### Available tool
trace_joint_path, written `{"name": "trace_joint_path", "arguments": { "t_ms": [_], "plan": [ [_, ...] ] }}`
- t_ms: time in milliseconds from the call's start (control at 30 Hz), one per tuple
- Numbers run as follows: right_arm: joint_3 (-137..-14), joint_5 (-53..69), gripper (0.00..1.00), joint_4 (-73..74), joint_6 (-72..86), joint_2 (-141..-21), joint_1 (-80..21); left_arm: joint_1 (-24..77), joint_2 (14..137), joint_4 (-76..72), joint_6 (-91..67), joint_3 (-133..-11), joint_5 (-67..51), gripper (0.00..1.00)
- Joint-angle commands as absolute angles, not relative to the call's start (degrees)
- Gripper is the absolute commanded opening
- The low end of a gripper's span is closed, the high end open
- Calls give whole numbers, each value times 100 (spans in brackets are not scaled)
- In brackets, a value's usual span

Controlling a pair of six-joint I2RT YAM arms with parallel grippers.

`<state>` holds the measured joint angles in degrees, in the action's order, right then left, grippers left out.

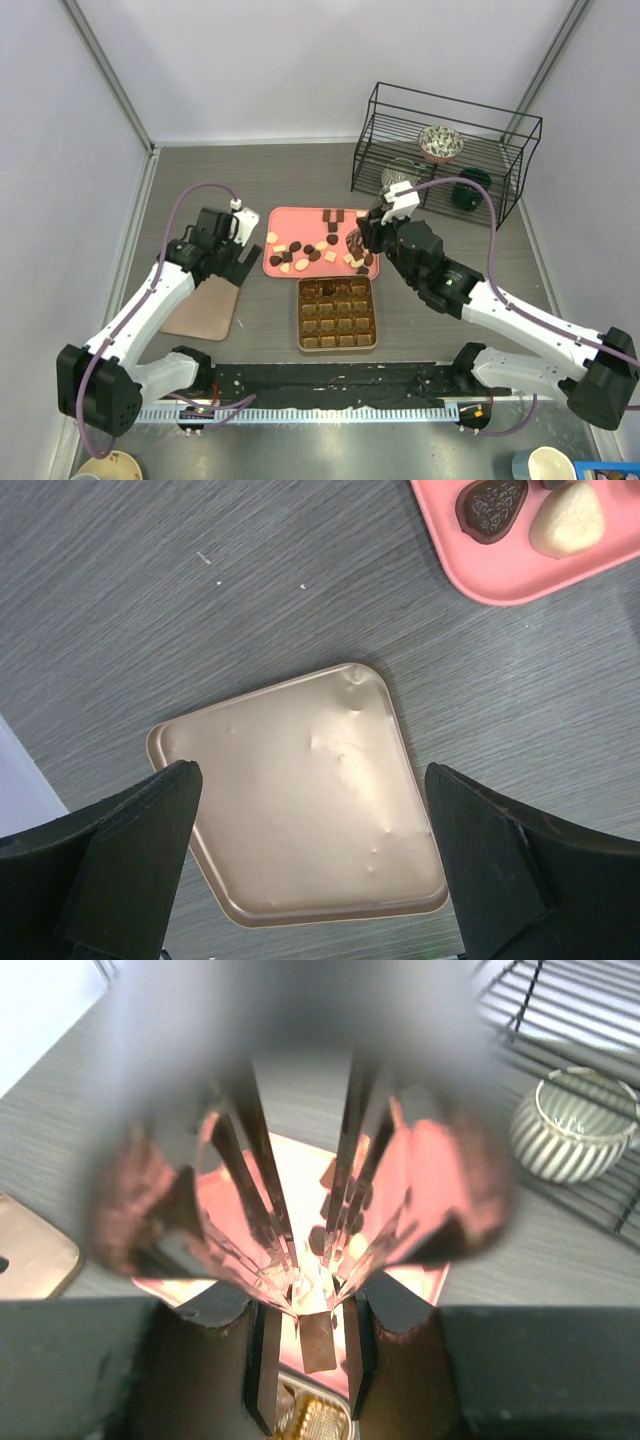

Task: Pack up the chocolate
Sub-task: Place the fake chocolate in the packing box.

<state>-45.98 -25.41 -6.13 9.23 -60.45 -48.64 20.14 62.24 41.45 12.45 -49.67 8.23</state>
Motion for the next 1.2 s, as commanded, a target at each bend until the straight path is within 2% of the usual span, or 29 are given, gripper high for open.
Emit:
{"name": "trace_joint_path", "arguments": {
  "t_ms": [0, 467, 667, 767, 867, 1167],
  "plan": [
    [-4325, -2549, 20, -71, 1362, -5555, -4887, 1995, 6442, 3788, 1143, -5203, 703, 100],
    [-3911, -2504, 21, -228, 1538, -5352, -5080, 1995, 6337, 3911, 1116, -5221, 817, 100],
    [-3902, -2812, 27, -352, 1459, -5449, -5308, 1995, 6284, 3946, 1037, -5194, 598, 100],
    [-3981, -2917, 37, -220, 1415, -5502, -5379, 1995, 6205, 3946, 1063, -5124, 633, 100],
    [-3990, -3040, 42, -220, 1345, -5432, -5388, 1995, 6109, 4008, 1125, -5089, 624, 100],
    [-4411, -3120, 43, -149, 1029, -5572, -5388, 1995, 5933, 4104, 1151, -5001, 606, 100]
  ]
}}
